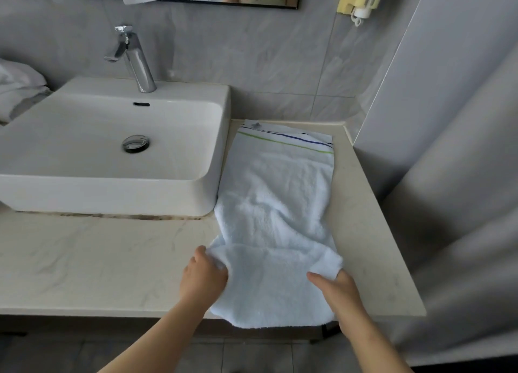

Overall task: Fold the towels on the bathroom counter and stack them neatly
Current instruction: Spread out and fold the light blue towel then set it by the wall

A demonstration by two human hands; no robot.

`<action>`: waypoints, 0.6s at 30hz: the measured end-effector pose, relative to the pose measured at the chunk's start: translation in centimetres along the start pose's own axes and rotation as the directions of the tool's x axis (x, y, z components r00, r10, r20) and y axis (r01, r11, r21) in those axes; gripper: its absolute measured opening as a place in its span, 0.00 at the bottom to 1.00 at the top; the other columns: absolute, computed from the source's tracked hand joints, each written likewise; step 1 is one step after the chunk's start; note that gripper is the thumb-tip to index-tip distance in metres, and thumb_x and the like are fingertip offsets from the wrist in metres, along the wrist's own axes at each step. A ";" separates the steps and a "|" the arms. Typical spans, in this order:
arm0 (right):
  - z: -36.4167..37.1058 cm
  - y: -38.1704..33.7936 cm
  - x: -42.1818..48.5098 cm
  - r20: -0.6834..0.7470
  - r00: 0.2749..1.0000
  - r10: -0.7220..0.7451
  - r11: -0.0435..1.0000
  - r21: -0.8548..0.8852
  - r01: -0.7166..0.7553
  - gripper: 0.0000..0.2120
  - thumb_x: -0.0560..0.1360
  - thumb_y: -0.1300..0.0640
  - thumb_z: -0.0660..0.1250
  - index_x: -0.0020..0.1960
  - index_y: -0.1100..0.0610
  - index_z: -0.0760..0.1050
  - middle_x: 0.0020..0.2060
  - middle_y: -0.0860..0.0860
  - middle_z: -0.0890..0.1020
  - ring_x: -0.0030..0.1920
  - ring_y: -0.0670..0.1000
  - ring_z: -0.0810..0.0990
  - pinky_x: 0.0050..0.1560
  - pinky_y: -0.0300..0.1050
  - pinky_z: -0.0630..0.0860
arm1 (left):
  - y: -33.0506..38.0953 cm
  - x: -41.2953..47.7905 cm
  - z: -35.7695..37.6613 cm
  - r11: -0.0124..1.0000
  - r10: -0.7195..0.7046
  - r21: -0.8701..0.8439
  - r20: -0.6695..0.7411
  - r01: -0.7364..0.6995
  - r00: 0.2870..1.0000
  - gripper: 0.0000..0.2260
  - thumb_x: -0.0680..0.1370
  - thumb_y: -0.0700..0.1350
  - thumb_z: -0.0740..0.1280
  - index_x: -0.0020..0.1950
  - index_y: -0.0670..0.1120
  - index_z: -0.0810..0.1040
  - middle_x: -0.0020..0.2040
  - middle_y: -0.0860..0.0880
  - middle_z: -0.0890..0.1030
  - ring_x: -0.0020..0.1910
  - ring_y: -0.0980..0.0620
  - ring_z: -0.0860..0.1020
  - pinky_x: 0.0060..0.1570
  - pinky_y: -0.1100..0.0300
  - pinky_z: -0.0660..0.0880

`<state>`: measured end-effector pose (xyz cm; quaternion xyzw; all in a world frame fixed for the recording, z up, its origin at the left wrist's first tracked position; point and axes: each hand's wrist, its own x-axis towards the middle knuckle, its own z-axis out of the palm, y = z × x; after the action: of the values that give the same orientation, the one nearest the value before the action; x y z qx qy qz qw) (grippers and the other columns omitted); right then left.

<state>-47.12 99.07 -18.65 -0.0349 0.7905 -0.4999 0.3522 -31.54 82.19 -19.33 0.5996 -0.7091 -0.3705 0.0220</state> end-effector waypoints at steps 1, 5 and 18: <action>0.1 0.0 0.0 -0.008 1.000 -0.004 0.996 -0.085 0.003 0.03 0.72 0.60 0.69 0.44 0.54 0.76 0.39 0.48 0.80 0.41 0.48 0.78 0.39 0.41 0.73 | 0.3 -0.1 0.1 0.999 -0.026 -0.021 -0.010 0.026 1.000 0.28 0.78 0.46 0.60 0.75 0.44 0.53 0.70 0.42 0.66 0.68 0.42 0.67 0.64 0.49 0.66; -0.1 0.4 0.1 -0.099 0.994 -0.049 0.932 -0.361 0.010 0.06 0.75 0.57 0.65 0.43 0.59 0.73 0.35 0.49 0.76 0.37 0.50 0.74 0.38 0.43 0.71 | 0.3 -0.6 0.5 0.942 0.205 0.278 -0.028 -0.189 0.978 0.29 0.76 0.49 0.61 0.74 0.52 0.53 0.64 0.47 0.68 0.62 0.47 0.68 0.57 0.58 0.68; -1.4 -1.5 1.4 -0.105 0.986 -0.127 0.944 0.291 0.153 0.16 0.76 0.65 0.62 0.42 0.48 0.83 0.48 0.52 0.83 0.48 0.56 0.81 0.44 0.51 0.80 | 0.6 -0.9 -1.4 0.721 0.461 -0.322 -0.437 -0.613 0.772 0.12 0.76 0.43 0.65 0.59 0.46 0.69 0.57 0.49 0.73 0.53 0.54 0.75 0.52 0.57 0.75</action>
<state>-49.43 98.84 -17.84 -0.0163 0.7157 -0.6383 0.2831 -31.16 82.24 -17.57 0.3951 -0.7348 -0.3954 0.3842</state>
